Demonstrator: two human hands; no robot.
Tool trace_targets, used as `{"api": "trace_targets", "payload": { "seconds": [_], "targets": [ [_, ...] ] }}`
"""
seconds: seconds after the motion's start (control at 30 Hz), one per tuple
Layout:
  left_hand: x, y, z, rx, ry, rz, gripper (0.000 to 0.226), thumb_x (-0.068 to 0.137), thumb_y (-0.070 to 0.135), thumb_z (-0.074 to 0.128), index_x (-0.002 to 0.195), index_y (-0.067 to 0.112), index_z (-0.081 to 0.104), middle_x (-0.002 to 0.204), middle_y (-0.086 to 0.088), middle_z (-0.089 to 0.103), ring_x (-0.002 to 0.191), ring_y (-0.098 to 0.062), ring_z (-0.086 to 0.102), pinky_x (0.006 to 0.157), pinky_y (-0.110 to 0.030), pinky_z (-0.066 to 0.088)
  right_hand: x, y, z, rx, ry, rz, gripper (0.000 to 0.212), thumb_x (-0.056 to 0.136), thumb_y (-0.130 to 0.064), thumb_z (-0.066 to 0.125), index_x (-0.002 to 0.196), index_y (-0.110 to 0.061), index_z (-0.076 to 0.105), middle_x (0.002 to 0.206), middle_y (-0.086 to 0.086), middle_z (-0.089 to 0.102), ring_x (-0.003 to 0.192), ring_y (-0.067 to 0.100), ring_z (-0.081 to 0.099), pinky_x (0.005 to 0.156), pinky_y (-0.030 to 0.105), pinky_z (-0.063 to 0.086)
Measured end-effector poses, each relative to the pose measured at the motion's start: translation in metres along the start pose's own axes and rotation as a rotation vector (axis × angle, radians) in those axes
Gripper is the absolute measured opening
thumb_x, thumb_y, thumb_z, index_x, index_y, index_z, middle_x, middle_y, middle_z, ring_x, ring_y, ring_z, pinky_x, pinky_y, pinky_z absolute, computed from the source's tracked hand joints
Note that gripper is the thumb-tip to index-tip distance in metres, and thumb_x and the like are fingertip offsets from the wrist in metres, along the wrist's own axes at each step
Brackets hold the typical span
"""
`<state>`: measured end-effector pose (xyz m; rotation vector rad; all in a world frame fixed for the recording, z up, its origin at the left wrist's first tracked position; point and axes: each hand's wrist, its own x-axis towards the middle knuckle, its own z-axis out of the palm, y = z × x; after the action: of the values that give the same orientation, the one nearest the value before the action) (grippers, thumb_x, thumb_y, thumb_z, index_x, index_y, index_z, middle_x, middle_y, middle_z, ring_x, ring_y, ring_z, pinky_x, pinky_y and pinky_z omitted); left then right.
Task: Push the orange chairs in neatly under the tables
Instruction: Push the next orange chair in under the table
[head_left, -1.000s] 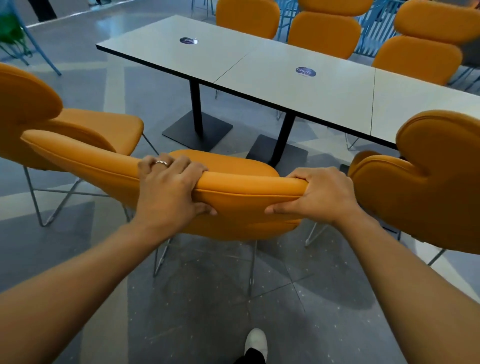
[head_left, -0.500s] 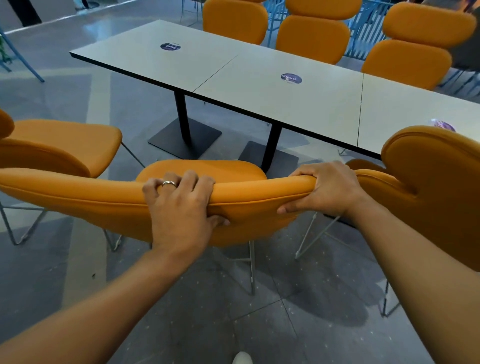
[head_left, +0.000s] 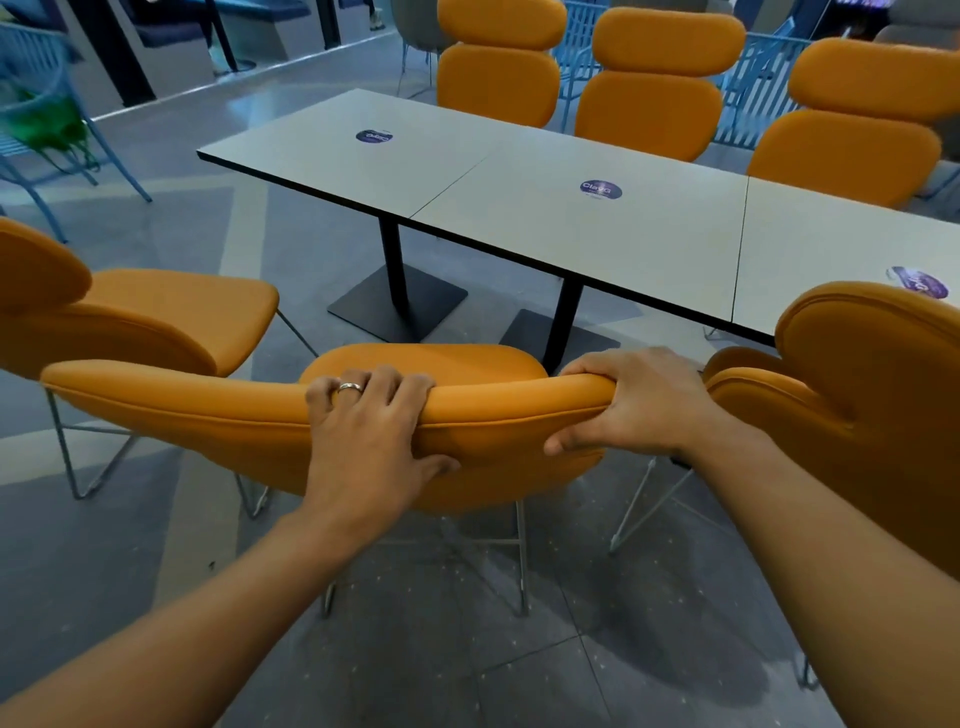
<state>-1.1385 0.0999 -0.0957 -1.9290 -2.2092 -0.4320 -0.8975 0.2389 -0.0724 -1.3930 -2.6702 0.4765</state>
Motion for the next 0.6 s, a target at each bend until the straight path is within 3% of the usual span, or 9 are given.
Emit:
{"api": "trace_targets", "payload": {
  "seconds": [0.13, 0.2, 0.37, 0.5, 0.6],
  "targets": [
    [-0.002, -0.020, -0.010, -0.051, -0.007, -0.005, 0.074, 0.064, 0.065, 0.073, 0.126, 0.030, 0.052, 0.126, -0.004, 0.059, 0.120, -0.032, 0.048, 0.101, -0.050, 0.025, 0.001, -0.036, 0.008, -0.158, 0.006, -0.047, 0.098, 0.054, -0.098, 0.049, 0.132, -0.040, 0.055, 0.114, -0.010, 0.065, 0.106, 0.015, 0.059, 0.095, 0.045, 0.047],
    [-0.004, -0.038, -0.016, -0.020, -0.011, -0.036, 0.080, 0.061, 0.067, 0.074, 0.128, 0.028, 0.052, 0.127, -0.006, 0.058, 0.121, -0.034, 0.047, 0.100, -0.051, 0.024, 0.006, -0.056, 0.015, -0.235, 0.016, -0.056, 0.096, 0.054, -0.101, 0.045, 0.125, -0.039, 0.059, 0.106, -0.010, 0.066, 0.100, 0.016, 0.061, 0.092, 0.042, 0.046],
    [-0.017, -0.093, -0.026, 0.044, -0.080, -0.105, 0.094, 0.054, 0.068, 0.077, 0.134, 0.028, 0.048, 0.132, -0.008, 0.054, 0.129, -0.035, 0.038, 0.108, -0.056, 0.017, 0.019, -0.075, 0.024, -0.351, 0.070, -0.020, 0.091, 0.045, -0.109, 0.032, 0.085, -0.033, 0.059, 0.076, -0.011, 0.060, 0.075, 0.014, 0.060, 0.074, 0.035, 0.051],
    [-0.020, -0.111, -0.022, 0.048, -0.053, -0.070, 0.085, 0.055, 0.070, 0.075, 0.126, 0.029, 0.052, 0.125, -0.007, 0.057, 0.124, -0.036, 0.041, 0.108, -0.056, 0.016, 0.007, -0.074, 0.029, -0.368, 0.202, -0.003, 0.090, 0.048, -0.108, 0.031, 0.083, -0.031, 0.060, 0.074, -0.011, 0.059, 0.070, 0.011, 0.056, 0.066, 0.030, 0.040],
    [-0.018, -0.115, -0.018, 0.015, -0.015, -0.062, 0.079, 0.056, 0.071, 0.073, 0.119, 0.027, 0.055, 0.119, -0.006, 0.059, 0.118, -0.036, 0.046, 0.105, -0.056, 0.019, 0.003, -0.081, 0.029, -0.336, 0.205, 0.038, 0.091, 0.045, -0.108, 0.032, 0.083, -0.031, 0.061, 0.072, -0.011, 0.058, 0.069, 0.011, 0.056, 0.064, 0.030, 0.041]
  ]
}}
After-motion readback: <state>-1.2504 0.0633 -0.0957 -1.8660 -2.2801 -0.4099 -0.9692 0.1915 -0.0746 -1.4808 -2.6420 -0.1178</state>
